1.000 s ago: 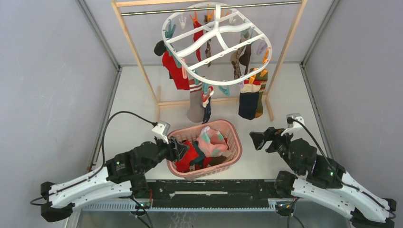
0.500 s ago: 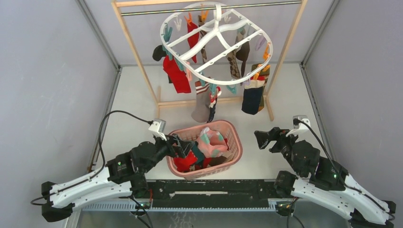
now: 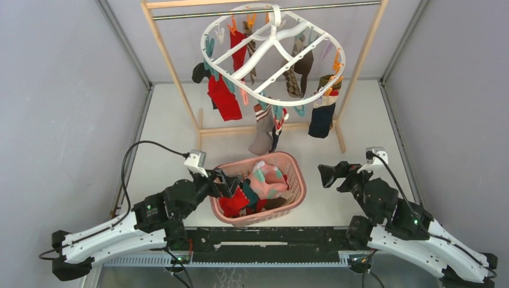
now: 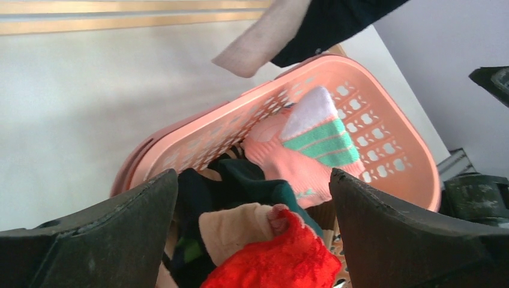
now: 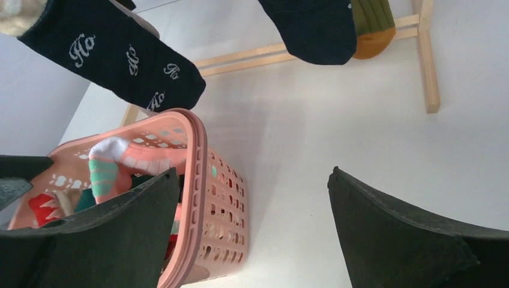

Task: Remove the socks clipped to the hanger
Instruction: Place the sock in the bin, then reset both arms

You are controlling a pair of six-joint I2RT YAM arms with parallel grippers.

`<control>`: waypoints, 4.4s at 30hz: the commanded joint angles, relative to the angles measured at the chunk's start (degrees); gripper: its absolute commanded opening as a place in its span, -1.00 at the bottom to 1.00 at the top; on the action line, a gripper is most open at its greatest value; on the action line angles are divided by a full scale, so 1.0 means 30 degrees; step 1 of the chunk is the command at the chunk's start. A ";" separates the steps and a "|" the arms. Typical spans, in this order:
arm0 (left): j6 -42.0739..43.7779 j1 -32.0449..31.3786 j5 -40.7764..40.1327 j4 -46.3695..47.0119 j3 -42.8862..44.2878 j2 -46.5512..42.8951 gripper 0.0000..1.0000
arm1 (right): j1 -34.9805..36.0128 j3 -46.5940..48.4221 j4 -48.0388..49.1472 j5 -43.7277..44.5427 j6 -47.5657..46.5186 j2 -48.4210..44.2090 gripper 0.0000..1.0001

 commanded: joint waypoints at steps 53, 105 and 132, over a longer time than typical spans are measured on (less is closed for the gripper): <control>0.8629 2.1599 0.3226 2.0158 -0.4844 1.1788 1.00 | -1.8437 -0.9548 3.0472 -0.6707 -0.8302 1.6070 0.99; 1.1474 2.1801 0.1788 2.7022 -0.6446 1.4906 0.99 | -1.9104 -0.8247 3.2538 -0.9894 -0.9468 2.0671 0.99; 1.1474 2.1801 0.1796 2.7012 -0.6441 1.4921 1.00 | -1.9173 -0.8161 3.2363 -1.0055 -0.9438 2.0682 0.99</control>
